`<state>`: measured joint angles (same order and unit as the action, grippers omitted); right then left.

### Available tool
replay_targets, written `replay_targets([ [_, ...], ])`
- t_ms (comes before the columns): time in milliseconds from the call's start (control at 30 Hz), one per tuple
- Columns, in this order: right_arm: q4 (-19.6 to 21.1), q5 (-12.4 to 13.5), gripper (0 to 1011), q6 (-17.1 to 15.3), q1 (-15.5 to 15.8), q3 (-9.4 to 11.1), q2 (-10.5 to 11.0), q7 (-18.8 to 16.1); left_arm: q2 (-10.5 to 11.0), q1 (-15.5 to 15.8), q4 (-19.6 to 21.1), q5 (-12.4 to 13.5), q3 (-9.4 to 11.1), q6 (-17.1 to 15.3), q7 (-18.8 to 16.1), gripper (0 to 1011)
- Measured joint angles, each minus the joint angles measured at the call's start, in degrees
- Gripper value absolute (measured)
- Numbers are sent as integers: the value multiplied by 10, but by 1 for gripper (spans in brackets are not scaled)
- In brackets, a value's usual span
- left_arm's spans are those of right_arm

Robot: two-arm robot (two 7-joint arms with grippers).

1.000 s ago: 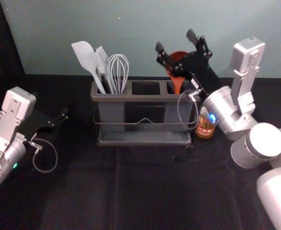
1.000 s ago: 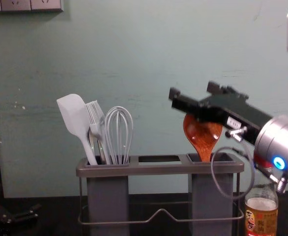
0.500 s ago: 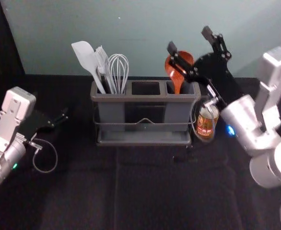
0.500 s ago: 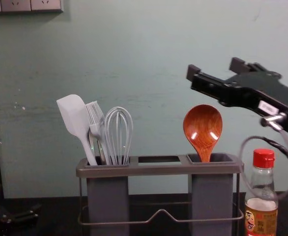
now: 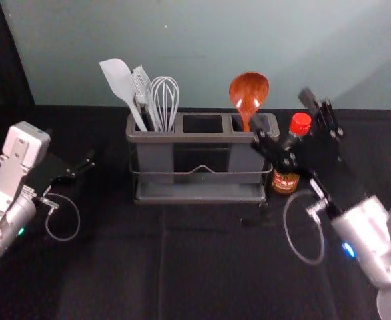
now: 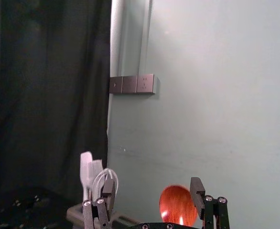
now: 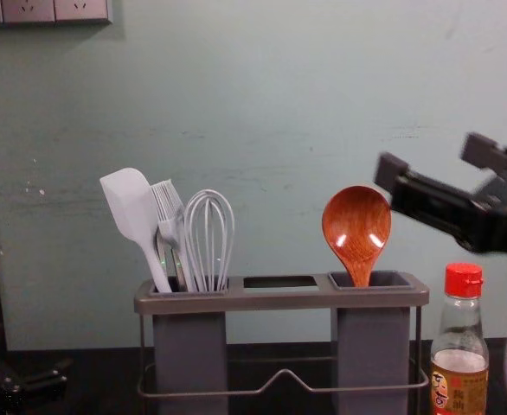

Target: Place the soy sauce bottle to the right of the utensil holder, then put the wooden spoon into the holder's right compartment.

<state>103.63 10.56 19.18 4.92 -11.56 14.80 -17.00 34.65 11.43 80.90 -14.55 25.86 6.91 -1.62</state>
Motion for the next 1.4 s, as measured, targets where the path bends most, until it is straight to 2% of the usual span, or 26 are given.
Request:
replay_targets([
  [33, 0, 0, 1002, 0, 0, 0, 0, 0, 0, 0, 0, 0, 0, 0, 0, 1005],
  [100, 16, 2, 1002, -1, 28, 7, 6, 1, 0, 0, 0, 0, 0, 0, 0, 1005],
  [233, 52, -3, 1002, -41, 83, 23, 25, 9, 0, 0, 0, 0, 0, 0, 0, 1005],
  [300, 60, -7, 1002, -54, 98, 29, 31, 12, 0, 0, 0, 0, 0, 0, 0, 1005],
  [433, 78, -10, 1002, -74, 140, 58, 38, 29, 0, 0, 0, 0, 0, 0, 0, 1005],
  [500, 80, -11, 1002, -76, 152, 73, 38, 38, 0, 0, 0, 0, 0, 0, 0, 1005],
  [533, 79, -11, 1002, -78, 160, 87, 35, 45, 0, 0, 0, 0, 0, 0, 0, 1005],
  [633, 74, -17, 1002, -88, 165, 107, 31, 61, 0, 0, 0, 0, 0, 0, 0, 1005],
  [667, 74, -17, 1002, -88, 165, 107, 31, 61, 0, 0, 0, 0, 0, 0, 0, 1005],
  [767, 57, -37, 1002, -117, 154, 123, 25, 82, 0, 0, 0, 0, 0, 0, 0, 1005],
  [933, 26, -65, 1002, -152, 121, 127, 19, 100, 0, 0, 0, 0, 0, 0, 0, 1005],
  [967, 12, -74, 1002, -162, 106, 125, 18, 102, 0, 0, 0, 0, 0, 0, 0, 1005],
  [1067, -16, -90, 1002, -170, 77, 119, 17, 104, 0, 0, 0, 0, 0, 0, 0, 1005],
  [1100, -16, -90, 1002, -170, 77, 119, 17, 104, 0, 0, 0, 0, 0, 0, 0, 1005],
  [1167, -41, -101, 1002, -172, 52, 115, 16, 104, 0, 0, 0, 0, 0, 0, 0, 1005],
  [1300, -85, -121, 1002, -168, 8, 107, 15, 100, 0, 0, 0, 0, 0, 0, 0, 1005],
  [1400, -107, -130, 1002, -163, -13, 102, 14, 96, 0, 0, 0, 0, 0, 0, 0, 1005],
])
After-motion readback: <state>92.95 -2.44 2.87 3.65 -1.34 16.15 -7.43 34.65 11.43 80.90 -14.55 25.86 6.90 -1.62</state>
